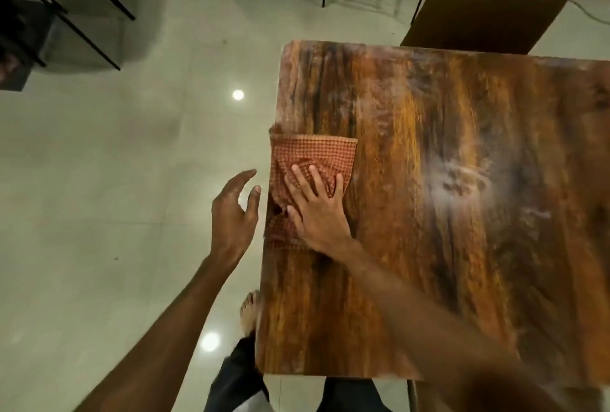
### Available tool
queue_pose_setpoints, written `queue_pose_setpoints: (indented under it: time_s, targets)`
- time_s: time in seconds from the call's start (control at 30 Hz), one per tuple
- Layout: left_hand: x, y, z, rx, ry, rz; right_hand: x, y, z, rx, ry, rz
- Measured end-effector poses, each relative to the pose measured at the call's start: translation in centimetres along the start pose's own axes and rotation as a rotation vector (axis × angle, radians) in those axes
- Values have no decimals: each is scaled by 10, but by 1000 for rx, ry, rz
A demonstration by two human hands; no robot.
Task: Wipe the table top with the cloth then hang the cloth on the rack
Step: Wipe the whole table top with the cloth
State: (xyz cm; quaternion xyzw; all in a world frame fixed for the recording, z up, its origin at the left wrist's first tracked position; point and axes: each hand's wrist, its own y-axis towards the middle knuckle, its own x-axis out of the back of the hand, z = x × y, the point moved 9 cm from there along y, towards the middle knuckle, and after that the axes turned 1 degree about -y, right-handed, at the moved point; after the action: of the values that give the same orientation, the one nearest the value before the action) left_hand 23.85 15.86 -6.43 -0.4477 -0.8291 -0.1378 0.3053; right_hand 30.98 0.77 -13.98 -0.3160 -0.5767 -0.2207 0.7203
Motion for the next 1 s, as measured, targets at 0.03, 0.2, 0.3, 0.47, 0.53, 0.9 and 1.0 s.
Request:
queue_pose_setpoints:
  time_s: [0.03,0.2,0.3,0.47,0.53,0.9,1.0]
  targets:
    - [6,-1,9,0,-5,18,2,12,3,-44,-17,19]
    - [27,-11,26,-32,-22,135,-5,-12,40,-298,69,9]
    - [38,-22,34,-15,-59,183,-28,-106,92,-318,120,13]
    - [33,-26,28,-41,-50,292,-31,-120,95,-382,161,29]
    - [27,-23,18,-83,-42,334,-19,-78,75,-449,144,16]
    - [-12,28,-39,-284,5,432,-23,-149,-37,-1057,319,-44]
    - [-28,43,-52,-324,32,446,-5,-95,-37,-986,313,-108]
